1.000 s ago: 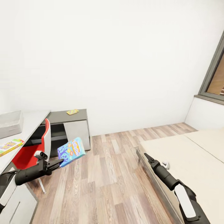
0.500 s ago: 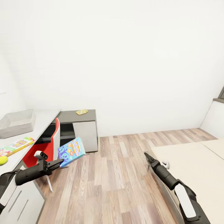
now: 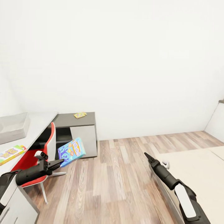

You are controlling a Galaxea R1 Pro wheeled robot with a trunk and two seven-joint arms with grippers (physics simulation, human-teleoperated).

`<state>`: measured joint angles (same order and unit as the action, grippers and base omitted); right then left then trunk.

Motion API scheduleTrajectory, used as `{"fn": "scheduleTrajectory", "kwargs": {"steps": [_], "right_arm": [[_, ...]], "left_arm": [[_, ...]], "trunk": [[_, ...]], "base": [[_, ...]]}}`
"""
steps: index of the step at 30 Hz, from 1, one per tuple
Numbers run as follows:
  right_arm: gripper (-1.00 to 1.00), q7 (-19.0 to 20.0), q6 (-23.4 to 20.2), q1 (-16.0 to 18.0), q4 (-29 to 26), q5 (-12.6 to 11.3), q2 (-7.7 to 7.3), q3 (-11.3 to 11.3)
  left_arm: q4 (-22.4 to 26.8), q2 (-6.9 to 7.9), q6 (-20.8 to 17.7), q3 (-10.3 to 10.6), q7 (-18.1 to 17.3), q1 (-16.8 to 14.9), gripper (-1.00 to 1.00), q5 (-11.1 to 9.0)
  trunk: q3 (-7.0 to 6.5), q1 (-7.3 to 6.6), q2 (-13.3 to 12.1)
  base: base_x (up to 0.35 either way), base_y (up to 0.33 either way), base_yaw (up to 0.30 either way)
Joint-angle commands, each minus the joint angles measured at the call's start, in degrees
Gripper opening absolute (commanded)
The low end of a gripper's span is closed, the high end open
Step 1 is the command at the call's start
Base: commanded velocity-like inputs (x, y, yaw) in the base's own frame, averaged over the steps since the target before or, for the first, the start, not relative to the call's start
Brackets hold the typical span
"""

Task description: Put all the toys in the child's room - the three board games (two on the bed and one on the table), the two jigsaw puzzles on the table, and the tennis ball on the table - inside the toy box on the table in the child's room.

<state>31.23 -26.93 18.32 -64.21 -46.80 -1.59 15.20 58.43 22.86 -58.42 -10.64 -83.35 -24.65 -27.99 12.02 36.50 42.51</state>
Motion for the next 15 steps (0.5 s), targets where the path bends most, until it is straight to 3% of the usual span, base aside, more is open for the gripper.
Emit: {"fn": "scheduleTrajectory", "kwargs": {"steps": [1,15], "right_arm": [[1.00,0.09,-0.49,0.05,-0.07,-0.46,0.01,0.10],[1.00,0.06,-0.50,0.05,-0.12,-0.57,0.00,0.09]], "left_arm": [[0.02,0.00,-0.61,0.00,-0.07,-0.04,-1.00,-0.23],[0.02,-0.04,-0.56,0.01,0.02,-0.04,-1.00,-0.23]], "trunk": [[0.08,0.04,0.06],[0.08,0.04,0.06]], "base": [[0.330,0.000,0.000],[0.330,0.000,0.000]]}}
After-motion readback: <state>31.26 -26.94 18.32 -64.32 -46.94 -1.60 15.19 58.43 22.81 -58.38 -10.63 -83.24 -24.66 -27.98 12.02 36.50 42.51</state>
